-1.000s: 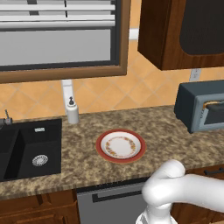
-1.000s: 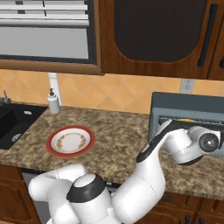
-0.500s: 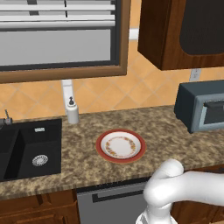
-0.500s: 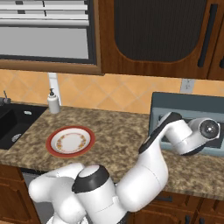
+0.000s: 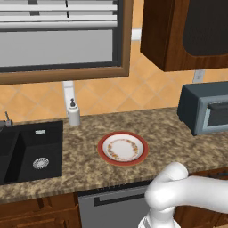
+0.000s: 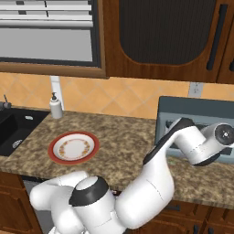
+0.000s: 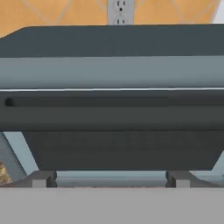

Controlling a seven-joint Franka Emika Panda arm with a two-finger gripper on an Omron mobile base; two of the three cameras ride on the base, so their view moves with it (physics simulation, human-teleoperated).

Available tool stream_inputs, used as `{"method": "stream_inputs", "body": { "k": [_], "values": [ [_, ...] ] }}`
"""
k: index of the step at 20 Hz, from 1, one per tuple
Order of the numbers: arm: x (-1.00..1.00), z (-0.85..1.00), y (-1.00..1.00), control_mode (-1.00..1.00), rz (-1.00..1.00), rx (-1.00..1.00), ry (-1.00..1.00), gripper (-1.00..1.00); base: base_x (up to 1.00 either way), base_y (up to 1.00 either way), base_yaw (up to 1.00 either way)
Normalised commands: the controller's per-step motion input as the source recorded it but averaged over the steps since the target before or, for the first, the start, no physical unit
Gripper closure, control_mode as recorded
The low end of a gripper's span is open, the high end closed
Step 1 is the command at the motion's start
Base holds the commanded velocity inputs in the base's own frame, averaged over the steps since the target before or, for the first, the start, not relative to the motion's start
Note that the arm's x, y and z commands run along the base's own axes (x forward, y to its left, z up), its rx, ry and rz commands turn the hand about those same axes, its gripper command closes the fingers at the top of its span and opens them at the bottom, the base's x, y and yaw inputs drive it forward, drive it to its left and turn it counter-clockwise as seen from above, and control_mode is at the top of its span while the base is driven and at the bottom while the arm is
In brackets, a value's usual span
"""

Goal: Pick up the kebab skewer and baguette bread, and place them inside the toaster oven. Close the toaster oven door and start by setting the timer.

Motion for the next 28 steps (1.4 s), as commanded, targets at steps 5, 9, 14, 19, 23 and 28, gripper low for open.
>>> {"method": "stream_inputs", "body": {
  "k": [5,9,14,19,23,28],
  "values": [
    [-0.65,0.1,0.14,-1.0,-0.05,0.0,0.01,-1.0,0.0,0.0,0.0],
    [-0.36,0.19,0.86,-1.0,-0.02,-0.02,0.07,-1.0,0.0,0.0,0.0],
    [-0.4,0.23,0.98,-1.0,0.0,-0.01,0.12,-1.0,0.0,0.0,0.0],
    [-0.34,0.4,0.94,-1.0,0.0,-0.01,0.17,-1.0,0.0,0.0,0.0],
    [-0.44,0.43,0.99,-1.0,0.02,0.0,0.21,-1.0,0.0,0.0,0.0],
    [-0.37,0.32,0.83,-1.0,0.05,0.0,0.21,-1.0,0.0,0.0,0.0]
  ]
}}
